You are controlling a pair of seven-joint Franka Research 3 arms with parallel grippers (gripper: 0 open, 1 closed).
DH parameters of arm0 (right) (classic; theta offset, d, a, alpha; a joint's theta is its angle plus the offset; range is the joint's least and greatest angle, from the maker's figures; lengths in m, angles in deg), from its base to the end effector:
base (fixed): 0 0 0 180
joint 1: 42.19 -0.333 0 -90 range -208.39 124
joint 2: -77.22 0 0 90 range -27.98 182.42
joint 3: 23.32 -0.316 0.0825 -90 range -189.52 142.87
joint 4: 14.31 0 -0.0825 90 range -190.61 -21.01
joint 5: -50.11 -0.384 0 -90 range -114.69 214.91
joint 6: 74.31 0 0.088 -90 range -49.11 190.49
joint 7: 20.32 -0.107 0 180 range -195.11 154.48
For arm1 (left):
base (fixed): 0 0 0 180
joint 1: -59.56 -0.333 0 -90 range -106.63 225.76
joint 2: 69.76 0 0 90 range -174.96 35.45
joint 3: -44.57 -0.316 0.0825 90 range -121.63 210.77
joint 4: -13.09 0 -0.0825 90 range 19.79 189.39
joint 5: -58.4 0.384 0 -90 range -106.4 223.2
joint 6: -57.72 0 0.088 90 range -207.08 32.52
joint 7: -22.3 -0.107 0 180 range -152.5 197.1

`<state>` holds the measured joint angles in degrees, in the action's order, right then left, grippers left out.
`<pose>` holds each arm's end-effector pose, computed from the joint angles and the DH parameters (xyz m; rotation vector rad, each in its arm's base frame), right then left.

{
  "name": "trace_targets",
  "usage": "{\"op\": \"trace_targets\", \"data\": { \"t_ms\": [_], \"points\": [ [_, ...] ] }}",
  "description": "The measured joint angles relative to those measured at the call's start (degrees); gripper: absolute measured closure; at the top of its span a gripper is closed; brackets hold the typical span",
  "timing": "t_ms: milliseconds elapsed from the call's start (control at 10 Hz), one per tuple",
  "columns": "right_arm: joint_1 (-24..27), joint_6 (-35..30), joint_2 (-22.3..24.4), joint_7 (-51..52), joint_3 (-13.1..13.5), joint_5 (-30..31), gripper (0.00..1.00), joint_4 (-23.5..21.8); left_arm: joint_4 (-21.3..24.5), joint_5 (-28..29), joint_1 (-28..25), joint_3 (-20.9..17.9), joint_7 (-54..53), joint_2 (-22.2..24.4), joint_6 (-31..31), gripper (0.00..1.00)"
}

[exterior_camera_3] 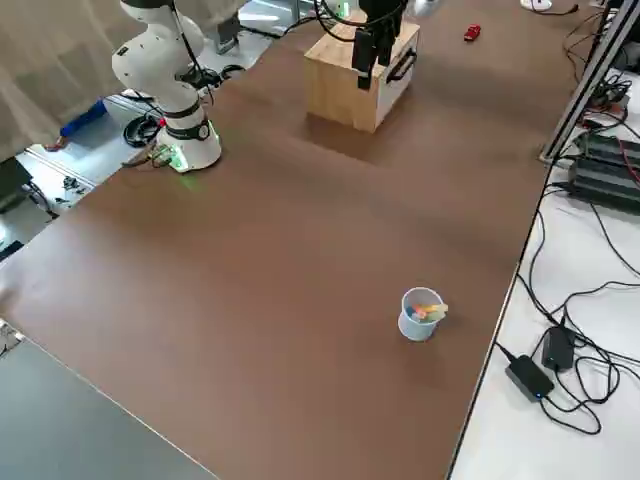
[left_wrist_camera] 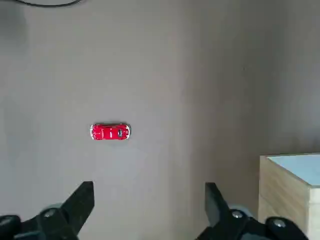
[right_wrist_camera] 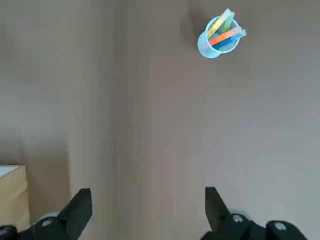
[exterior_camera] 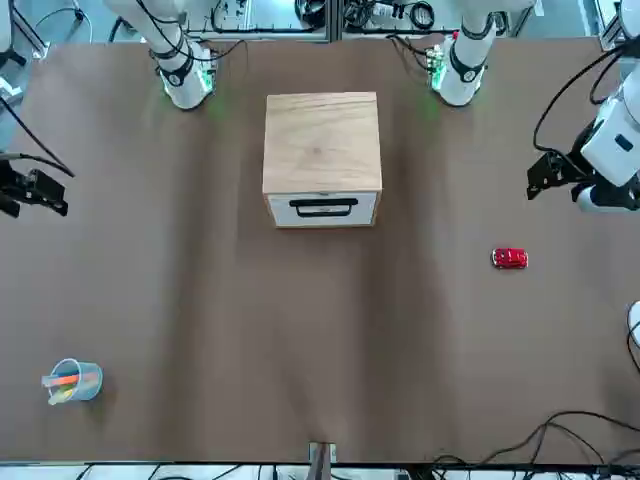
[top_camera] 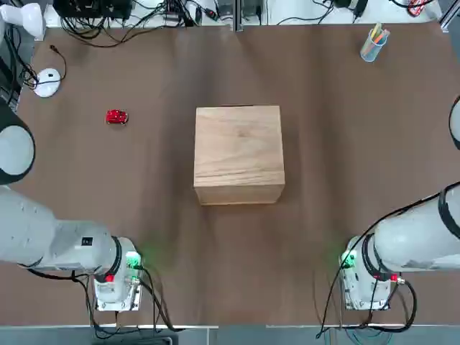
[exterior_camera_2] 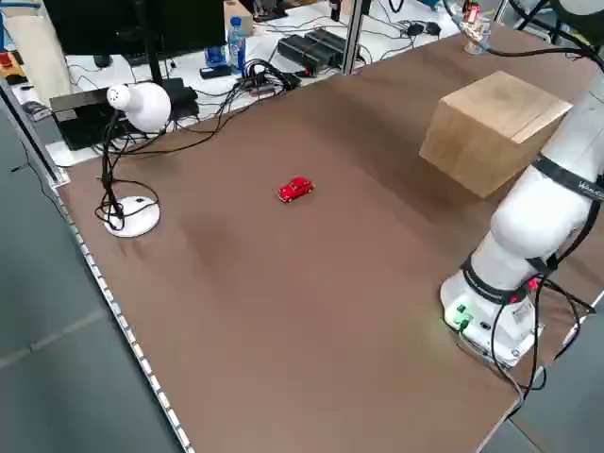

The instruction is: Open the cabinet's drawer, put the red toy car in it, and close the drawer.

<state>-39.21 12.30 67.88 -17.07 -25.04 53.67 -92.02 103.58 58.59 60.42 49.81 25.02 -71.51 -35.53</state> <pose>0.5987 -0.0218 0.6261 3.0844 0.0477 -0.0152 0.5658 -0.0593 0.6084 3.1393 -0.0928 0.0279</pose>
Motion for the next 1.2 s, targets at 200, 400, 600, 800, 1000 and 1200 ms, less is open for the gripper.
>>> {"op": "trace_targets", "data": {
  "t_ms": [200, 400, 600, 800, 1000, 1200],
  "points": [
    [0.2, 0.0, 0.0, 1.3, 0.1, 0.0, 0.0, 0.0, 0.0, 0.0, 0.0, 0.0, 0.0, 0.0, 0.0, 0.02],
    [0.7, 0.0, 0.0, 2.5, 0.2, 0.0, 0.0, 0.0, -0.1, 0.0, 0.0, 0.0, 0.0, 0.0, 0.0, 0.02],
    [0.8, 0.0, -0.1, 2.9, 0.1, -0.4, 0.0, 0.0, -0.1, 0.0, 0.0, 0.0, 0.0, 0.0, 0.0, 0.02],
    [0.6, -0.1, -1.8, 3.0, -0.1, -5.7, 0.0, -0.3, -0.1, 0.0, 0.0, 0.0, 0.0, 0.0, 0.0, 0.02],
    [0.1, 0.1, -6.2, 3.1, -0.3, -13.2, 0.0, -0.4, 0.0, 0.0, 0.0, 0.0, 0.2, -0.3, 0.0, 0.02],
    [-3.2, 0.3, -10.6, 3.2, -0.6, -17.7, 0.0, -0.4, 0.0, 0.0, 0.0, 0.0, 0.2, -0.6, 0.0, 0.02]
  ]
}}
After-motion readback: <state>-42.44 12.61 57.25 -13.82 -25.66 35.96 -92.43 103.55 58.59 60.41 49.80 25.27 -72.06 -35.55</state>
